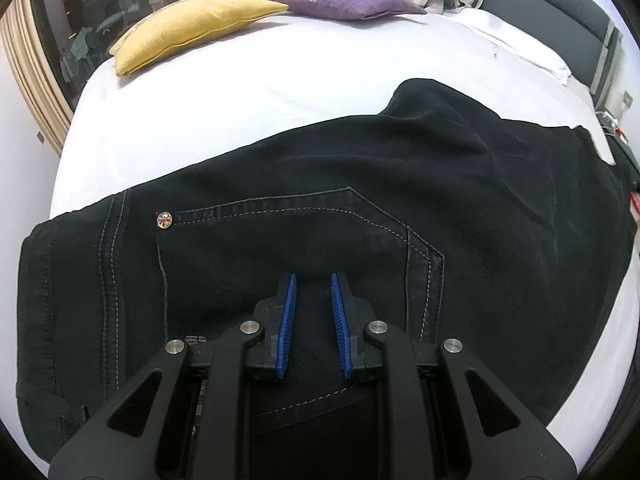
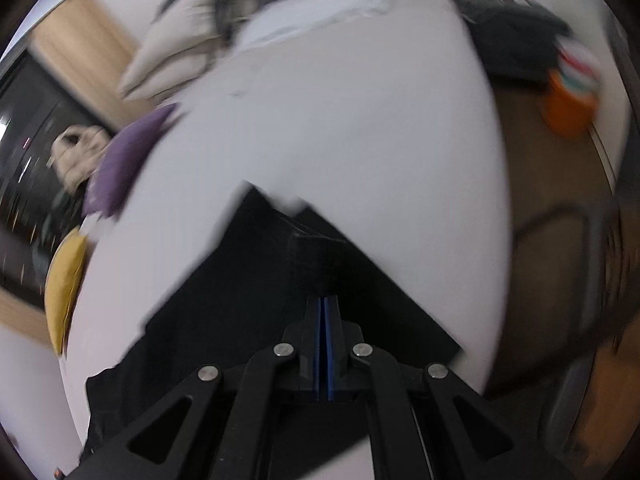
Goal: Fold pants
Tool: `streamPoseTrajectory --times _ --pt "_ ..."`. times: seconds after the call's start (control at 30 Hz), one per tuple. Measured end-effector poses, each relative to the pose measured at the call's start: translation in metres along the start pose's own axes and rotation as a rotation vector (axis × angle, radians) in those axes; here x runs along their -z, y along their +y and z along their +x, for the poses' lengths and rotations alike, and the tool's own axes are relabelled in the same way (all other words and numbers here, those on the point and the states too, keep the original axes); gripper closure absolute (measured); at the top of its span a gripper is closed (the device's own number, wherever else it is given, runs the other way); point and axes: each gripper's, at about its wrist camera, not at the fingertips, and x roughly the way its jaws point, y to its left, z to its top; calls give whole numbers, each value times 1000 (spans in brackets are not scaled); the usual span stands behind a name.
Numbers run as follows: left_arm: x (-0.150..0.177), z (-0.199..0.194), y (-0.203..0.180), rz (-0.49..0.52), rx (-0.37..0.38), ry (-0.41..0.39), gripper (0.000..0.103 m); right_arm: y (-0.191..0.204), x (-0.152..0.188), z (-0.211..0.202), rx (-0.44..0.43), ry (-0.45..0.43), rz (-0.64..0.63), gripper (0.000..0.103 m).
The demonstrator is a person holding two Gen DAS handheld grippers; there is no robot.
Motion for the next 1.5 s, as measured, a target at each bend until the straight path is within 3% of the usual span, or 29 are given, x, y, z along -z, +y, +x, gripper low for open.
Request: streamPoseTrajectory --times 0.1,0.23,0.3,0.33,0.4,0.47,0.53,0.67,0.8,0.9,1.03,1.23,1.5 --pt "-2 -1 -4 -7 -20 14 85 -22 15 6 43 -17 41 102" --pt "-5 -2 -9 -25 -45 22 85 -47 17 -5 31 -45 86 102" --pt "-5 -1 -11 -29 -55 19 85 -49 17 -7 -33 -35 87 102" --pt "-5 -2 -12 -33 -57 19 85 -55 17 -9 -112 -11 95 102" --pt "-5 -2 -10 -38 -56 18 85 -57 16 -6 -160 28 130 101" --pt "-5 -3 -10 -42 -55 19 85 -58 14 -1 -207 52 182 94" --pt "-5 -3 -11 -44 -53 20 85 -56 15 8 -235 87 203 68" --pt "-5 -3 -8 -43 -56 19 85 -55 10 21 -257 93 249 63" --pt "-5 -2 -7 -43 -57 15 85 -62 0 30 -279 104 326 63" --pt "-3 -2 -6 -43 -58 8 85 -55 -6 34 -285 100 293 63" --pt "-3 -2 -7 -40 -62 8 85 -52 -12 40 -289 112 272 94" --pt "-5 -3 -6 -50 -57 17 85 -48 -3 7 -279 15 228 95" --pt "-5 -3 -4 -44 -57 18 85 -75 21 5 -204 9 280 96"
